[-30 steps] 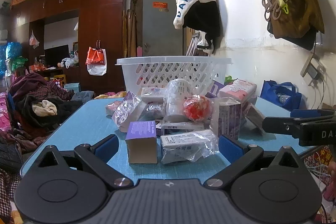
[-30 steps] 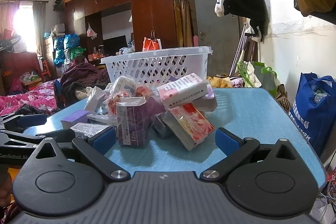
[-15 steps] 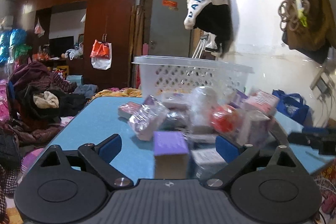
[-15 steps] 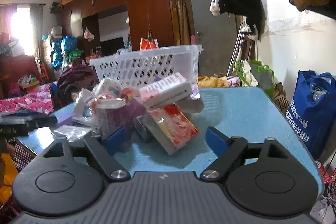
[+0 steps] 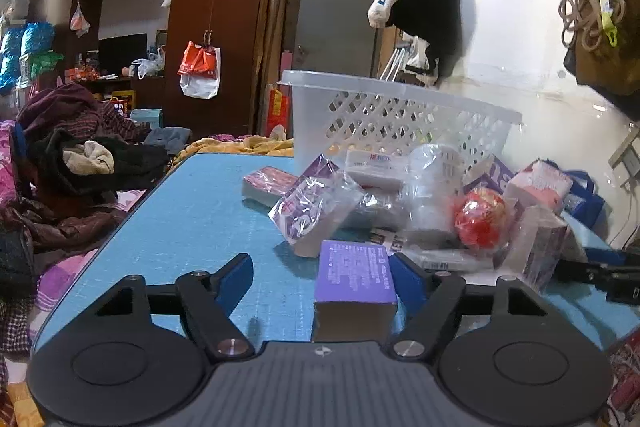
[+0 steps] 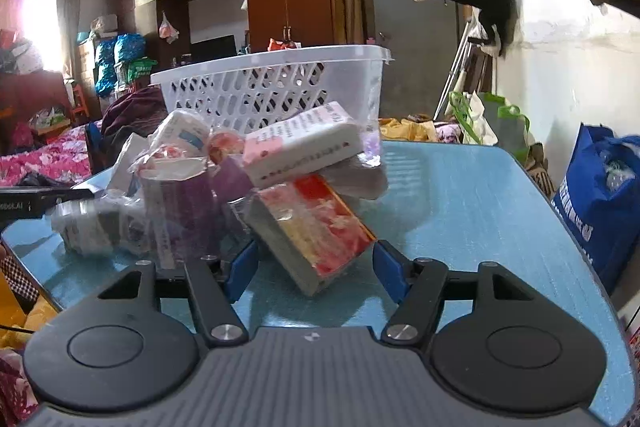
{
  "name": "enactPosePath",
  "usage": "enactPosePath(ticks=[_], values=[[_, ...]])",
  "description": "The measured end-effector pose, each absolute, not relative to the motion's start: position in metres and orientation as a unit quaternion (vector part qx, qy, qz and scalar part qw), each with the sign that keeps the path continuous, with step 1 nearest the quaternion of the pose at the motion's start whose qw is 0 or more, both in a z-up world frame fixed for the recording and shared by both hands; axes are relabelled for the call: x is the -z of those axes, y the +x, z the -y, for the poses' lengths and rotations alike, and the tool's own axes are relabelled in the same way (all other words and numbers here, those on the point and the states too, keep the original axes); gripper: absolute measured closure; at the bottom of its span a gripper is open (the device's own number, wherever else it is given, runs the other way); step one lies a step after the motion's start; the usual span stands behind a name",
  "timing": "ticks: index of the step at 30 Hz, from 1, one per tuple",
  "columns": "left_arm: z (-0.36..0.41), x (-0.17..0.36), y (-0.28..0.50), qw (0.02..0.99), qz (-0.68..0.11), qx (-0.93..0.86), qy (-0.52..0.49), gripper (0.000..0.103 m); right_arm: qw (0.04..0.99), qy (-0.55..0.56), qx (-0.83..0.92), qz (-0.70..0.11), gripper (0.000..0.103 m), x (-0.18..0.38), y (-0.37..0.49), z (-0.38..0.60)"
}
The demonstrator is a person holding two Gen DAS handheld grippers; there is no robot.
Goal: Organize objects
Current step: 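Grasp the lavender box with the left gripper while the right gripper grasps the pink box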
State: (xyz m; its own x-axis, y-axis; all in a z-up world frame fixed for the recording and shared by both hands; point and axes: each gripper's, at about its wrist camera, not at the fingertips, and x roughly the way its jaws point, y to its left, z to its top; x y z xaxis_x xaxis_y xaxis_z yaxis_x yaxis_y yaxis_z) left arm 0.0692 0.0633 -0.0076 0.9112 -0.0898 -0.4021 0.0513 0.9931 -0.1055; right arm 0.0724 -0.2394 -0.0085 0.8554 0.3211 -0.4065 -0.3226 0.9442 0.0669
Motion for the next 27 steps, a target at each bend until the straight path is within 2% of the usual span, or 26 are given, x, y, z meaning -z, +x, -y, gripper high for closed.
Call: enactPosePath(ticks=[5, 7, 9, 12, 13, 19, 27], values=[[-0.055, 0.017, 0.076, 0.975, -0.219, 0.039, -0.028, 0.025, 0.964, -0.018, -0.159, -0.212, 0.035, 0.006, 0.080, 0.234], [-0.058, 0.018, 0.077, 0.974, -0.222, 0.033, -0.028, 0.032, 0.964, -0.018, -0.159, -0.214, 0.038, 0.007, 0.082, 0.234], [-0.059, 0.018, 0.076, 0.974, -0.220, 0.037, -0.027, 0.049, 0.965, -0.026, -0.159, -0.208, 0.041, 0.009, 0.078, 0.235], [-0.060, 0.018, 0.074, 0.975, -0.216, 0.044, -0.023, 0.061, 0.967, -0.038, -0.151, -0.200, 0.049, 0.006, 0.070, 0.237], [-0.060, 0.019, 0.073, 0.976, -0.214, 0.045, -0.022, 0.061, 0.968, -0.043, -0.148, -0.198, 0.053, 0.005, 0.068, 0.237], [-0.063, 0.020, 0.069, 0.977, -0.207, 0.051, -0.016, 0.061, 0.970, -0.043, -0.140, -0.192, 0.059, 0.004, 0.063, 0.245], [-0.064, 0.022, 0.075, 0.975, -0.213, 0.054, -0.017, 0.060, 0.970, -0.065, -0.137, -0.191, 0.051, 0.006, 0.079, 0.234]])
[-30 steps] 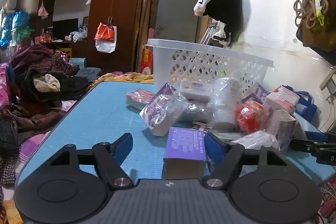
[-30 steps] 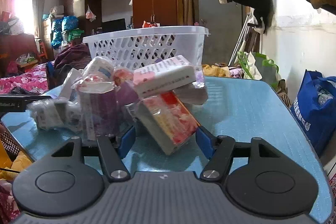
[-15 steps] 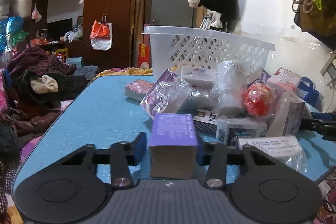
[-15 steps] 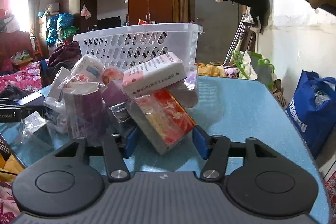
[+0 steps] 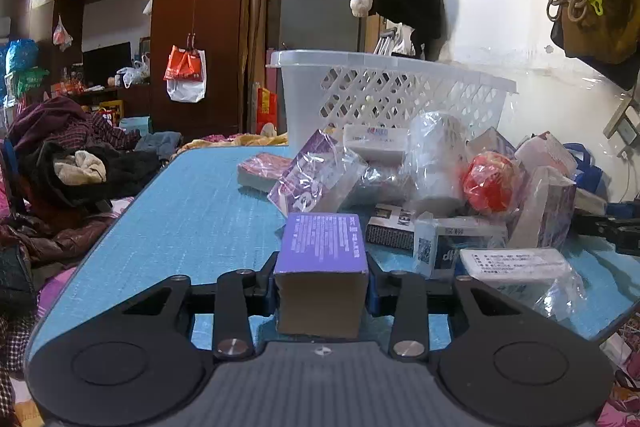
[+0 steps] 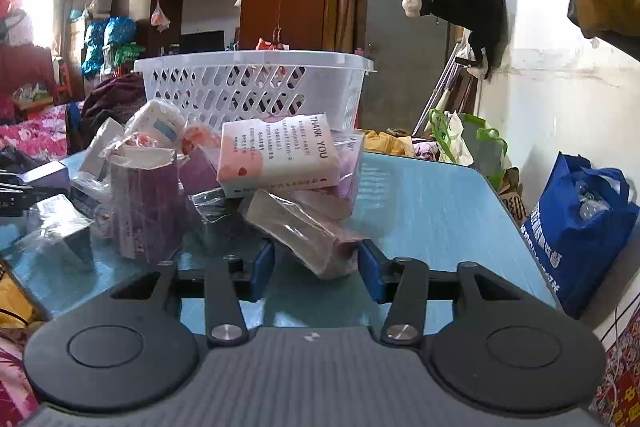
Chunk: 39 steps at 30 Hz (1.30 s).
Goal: Organize objects
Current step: 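Grasp the lavender box with the left gripper while the right gripper grasps the pink box, then carry both boxes over the white basket and open both grippers to drop them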
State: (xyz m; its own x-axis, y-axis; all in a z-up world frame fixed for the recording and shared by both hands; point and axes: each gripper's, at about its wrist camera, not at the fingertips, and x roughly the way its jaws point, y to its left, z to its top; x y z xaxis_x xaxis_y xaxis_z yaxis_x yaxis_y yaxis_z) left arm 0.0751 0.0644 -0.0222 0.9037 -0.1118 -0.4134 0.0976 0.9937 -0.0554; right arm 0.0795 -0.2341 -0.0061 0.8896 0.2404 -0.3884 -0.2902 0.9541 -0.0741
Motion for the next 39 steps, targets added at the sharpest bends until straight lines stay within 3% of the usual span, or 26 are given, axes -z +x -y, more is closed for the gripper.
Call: enactPosePath(ticks=[2, 4, 6, 27, 29, 36, 38, 39], values=[[-0.064, 0.023, 0.076, 0.976, -0.210, 0.054, -0.013, 0.060, 0.970, -0.071, -0.135, -0.189, 0.053, 0.008, 0.082, 0.233], [-0.064, 0.023, 0.075, 0.976, -0.210, 0.056, -0.012, 0.060, 0.971, -0.084, -0.126, -0.185, 0.073, 0.009, 0.080, 0.232], [-0.066, 0.022, 0.072, 0.977, -0.204, 0.063, -0.015, 0.061, 0.972, -0.081, -0.132, -0.179, 0.077, 0.008, 0.073, 0.234], [-0.065, 0.011, 0.061, 0.983, -0.166, 0.077, -0.005, 0.061, 0.964, -0.075, -0.169, -0.189, 0.085, 0.010, 0.054, 0.241], [-0.064, 0.012, 0.062, 0.983, -0.168, 0.079, -0.005, 0.061, 0.966, -0.061, -0.168, -0.185, 0.078, 0.011, 0.056, 0.245], [-0.064, 0.016, 0.063, 0.982, -0.171, 0.086, -0.006, 0.061, 0.967, -0.058, -0.185, -0.166, 0.033, 0.008, 0.073, 0.244], [-0.065, 0.017, 0.064, 0.981, -0.173, 0.088, -0.008, 0.061, 0.962, -0.049, -0.201, -0.176, 0.038, 0.009, 0.077, 0.245], [-0.066, 0.017, 0.065, 0.981, -0.174, 0.089, -0.009, 0.061, 0.960, -0.042, -0.205, -0.187, 0.064, 0.010, 0.079, 0.246]])
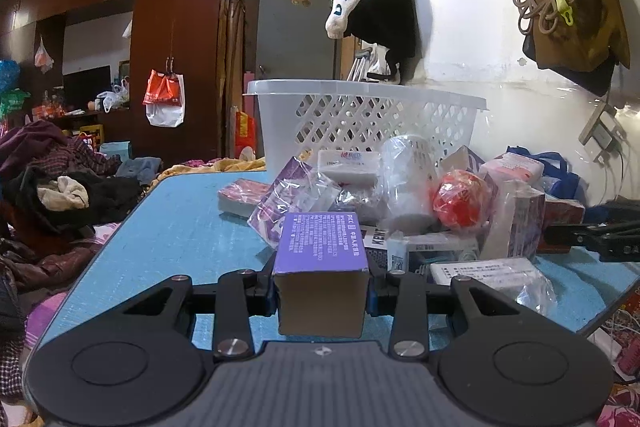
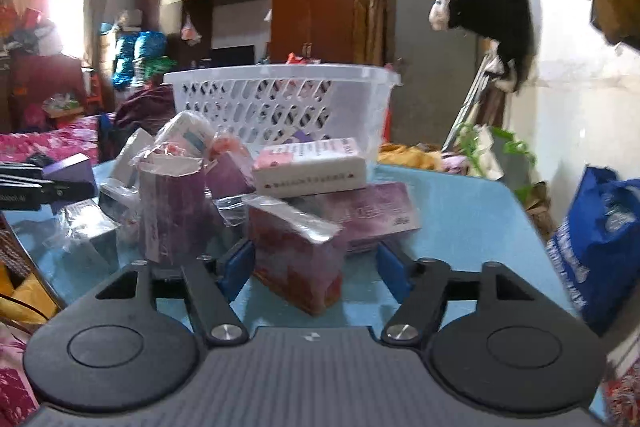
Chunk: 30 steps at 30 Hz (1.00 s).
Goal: Organize objects
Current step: 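Carry both boxes over the white basket and open both grippers to drop them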
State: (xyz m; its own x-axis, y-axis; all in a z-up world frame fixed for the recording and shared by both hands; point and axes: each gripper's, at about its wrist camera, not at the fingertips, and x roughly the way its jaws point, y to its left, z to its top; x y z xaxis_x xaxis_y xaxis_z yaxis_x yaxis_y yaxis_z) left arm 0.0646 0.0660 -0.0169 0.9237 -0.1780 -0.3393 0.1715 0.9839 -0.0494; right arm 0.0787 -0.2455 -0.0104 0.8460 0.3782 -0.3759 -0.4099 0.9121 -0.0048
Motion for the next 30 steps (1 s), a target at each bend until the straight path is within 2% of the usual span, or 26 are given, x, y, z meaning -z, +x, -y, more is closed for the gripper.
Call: enactPosePath(ticks=[7, 13, 18, 23, 25, 26, 27, 28, 29, 30], values=[[-0.068, -0.001, 0.054, 0.984, -0.141, 0.106, -0.003, 0.061, 0.972, -0.037, -0.191, -0.135, 0.074, -0.016, 0.046, 0.251], [-0.056, -0.067, 0.094, 0.985, -0.122, 0.124, 0.004, 0.061, 0.975, -0.058, -0.193, -0.090, 0.075, -0.083, 0.070, 0.222], [-0.037, -0.121, 0.184, 0.983, -0.157, 0.092, 0.023, 0.061, 0.976, -0.093, -0.154, -0.120, 0.075, -0.116, 0.154, 0.181], [-0.034, -0.123, 0.256, 0.973, -0.220, 0.063, 0.021, 0.059, 0.970, -0.101, -0.134, -0.176, 0.075, -0.114, 0.215, 0.163], [-0.036, -0.116, 0.271, 0.970, -0.236, 0.057, 0.022, 0.049, 0.969, -0.113, -0.127, -0.178, 0.074, -0.109, 0.224, 0.159], [-0.037, -0.114, 0.274, 0.970, -0.234, 0.056, 0.021, 0.030, 0.968, -0.113, -0.129, -0.182, 0.074, -0.107, 0.228, 0.159], [-0.039, -0.111, 0.275, 0.972, -0.230, 0.053, 0.021, 0.008, 0.967, -0.108, -0.134, -0.186, 0.065, -0.106, 0.227, 0.160], [-0.041, -0.111, 0.276, 0.972, -0.228, 0.051, 0.020, 0.002, 0.966, -0.102, -0.140, -0.190, 0.041, -0.105, 0.226, 0.162], [-0.043, -0.111, 0.277, 0.973, -0.224, 0.052, 0.013, 0.000, 0.968, -0.098, -0.139, -0.184, 0.031, -0.106, 0.220, 0.166], [-0.046, -0.111, 0.277, 0.972, -0.225, 0.062, 0.005, 0.000, 0.972, -0.095, -0.135, -0.168, 0.013, -0.106, 0.213, 0.170]])
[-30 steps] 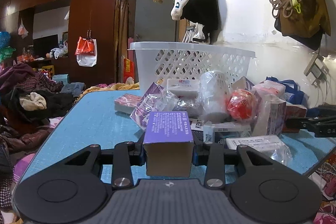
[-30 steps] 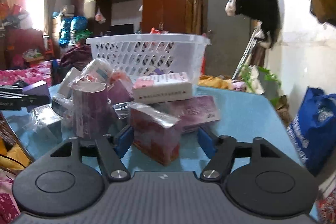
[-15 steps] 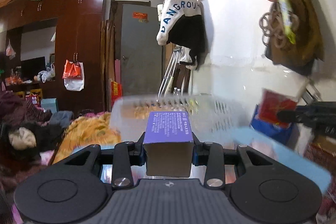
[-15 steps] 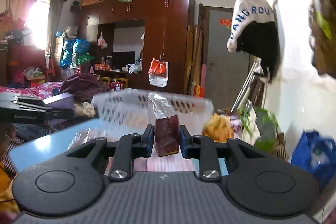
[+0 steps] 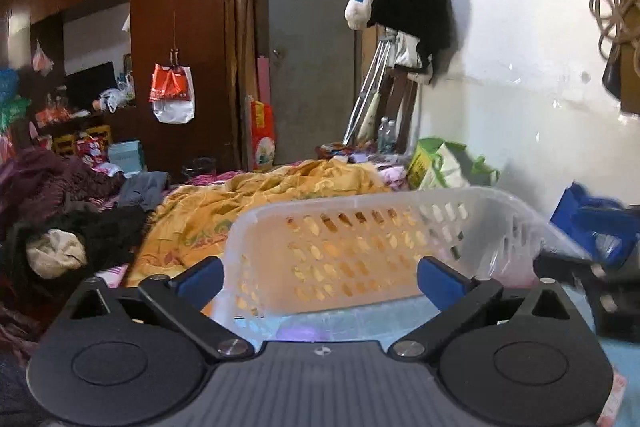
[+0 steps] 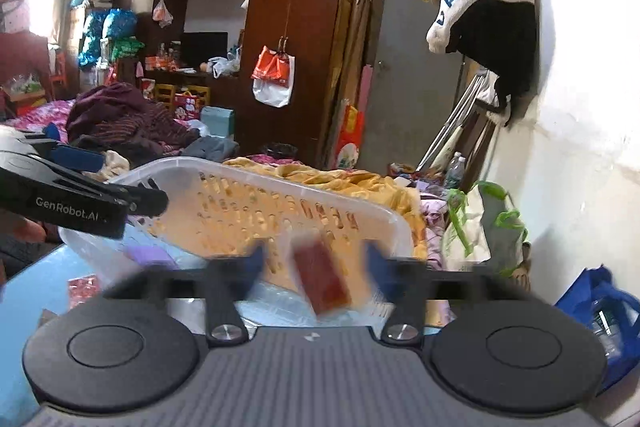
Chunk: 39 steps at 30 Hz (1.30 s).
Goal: Organize objects
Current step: 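Carry both boxes over the white basket and open both grippers to drop them, then grasp the clear-wrapped white package with the left gripper while the right grasps the tall purple box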
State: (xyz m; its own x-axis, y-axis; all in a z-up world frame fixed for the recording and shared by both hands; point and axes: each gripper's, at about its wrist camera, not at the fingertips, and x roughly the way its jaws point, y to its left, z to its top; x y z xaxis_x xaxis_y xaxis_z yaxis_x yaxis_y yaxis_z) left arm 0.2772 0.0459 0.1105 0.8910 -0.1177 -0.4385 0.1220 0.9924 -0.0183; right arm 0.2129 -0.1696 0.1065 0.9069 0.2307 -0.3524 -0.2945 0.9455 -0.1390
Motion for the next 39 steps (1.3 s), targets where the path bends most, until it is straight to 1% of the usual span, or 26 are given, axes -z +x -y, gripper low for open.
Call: enactPosePath(ticks=[1, 2, 5, 10, 14, 16, 20, 24, 28, 31, 32, 33, 35, 37, 39], values=[[-0.047, -0.110, 0.275, 0.972, -0.226, 0.069, 0.000, 0.000, 0.974, -0.093, -0.131, -0.157, 0.003, -0.108, 0.208, 0.172], [-0.048, -0.109, 0.272, 0.973, -0.224, 0.063, 0.001, 0.000, 0.976, -0.089, -0.129, -0.152, 0.000, -0.111, 0.203, 0.175], [-0.051, -0.106, 0.252, 0.977, -0.209, 0.042, 0.025, 0.000, 0.973, -0.072, -0.138, -0.171, 0.000, -0.113, 0.188, 0.188], [-0.068, -0.097, 0.177, 0.982, -0.171, 0.078, -0.002, 0.003, 0.977, -0.051, -0.157, -0.134, 0.000, -0.092, 0.129, 0.217], [-0.073, -0.070, 0.108, 0.981, -0.153, 0.119, -0.008, 0.003, 0.978, -0.026, -0.162, -0.125, 0.000, -0.059, 0.084, 0.236], [-0.067, -0.052, 0.082, 0.980, -0.150, 0.131, -0.008, 0.006, 0.979, -0.011, -0.160, -0.125, 0.000, -0.041, 0.069, 0.241], [-0.051, -0.021, 0.044, 0.974, -0.162, 0.159, -0.017, 0.008, 0.980, -0.039, -0.145, -0.128, 0.002, -0.024, 0.060, 0.231], [-0.027, 0.001, 0.029, 0.971, -0.172, 0.168, -0.003, 0.008, 0.983, -0.035, -0.140, -0.116, 0.003, -0.030, 0.060, 0.230], [-0.004, 0.011, 0.035, 0.971, -0.176, 0.158, 0.022, 0.008, 0.983, -0.024, -0.143, -0.109, 0.003, -0.030, 0.057, 0.231], [0.004, 0.022, 0.045, 0.968, -0.198, 0.149, 0.036, 0.008, 0.981, -0.019, -0.156, -0.112, 0.003, -0.024, 0.053, 0.229], [0.002, 0.024, 0.048, 0.968, -0.201, 0.144, 0.034, 0.011, 0.980, -0.017, -0.161, -0.114, 0.003, -0.022, 0.052, 0.228], [0.001, 0.026, 0.049, 0.969, -0.200, 0.142, 0.030, 0.020, 0.979, -0.019, -0.166, -0.116, 0.004, -0.019, 0.052, 0.225], [-0.005, 0.028, 0.047, 0.970, -0.198, 0.142, 0.021, 0.029, 0.977, -0.028, -0.174, -0.123, 0.007, -0.013, 0.051, 0.216], [-0.013, 0.028, 0.043, 0.972, -0.187, 0.143, 0.013, 0.029, 0.974, -0.031, -0.183, -0.128, 0.012, -0.006, 0.049, 0.208], [-0.020, 0.027, 0.039, 0.975, -0.174, 0.136, 0.015, 0.030, 0.972, -0.033, -0.195, -0.131, 0.014, -0.002, 0.049, 0.200]])
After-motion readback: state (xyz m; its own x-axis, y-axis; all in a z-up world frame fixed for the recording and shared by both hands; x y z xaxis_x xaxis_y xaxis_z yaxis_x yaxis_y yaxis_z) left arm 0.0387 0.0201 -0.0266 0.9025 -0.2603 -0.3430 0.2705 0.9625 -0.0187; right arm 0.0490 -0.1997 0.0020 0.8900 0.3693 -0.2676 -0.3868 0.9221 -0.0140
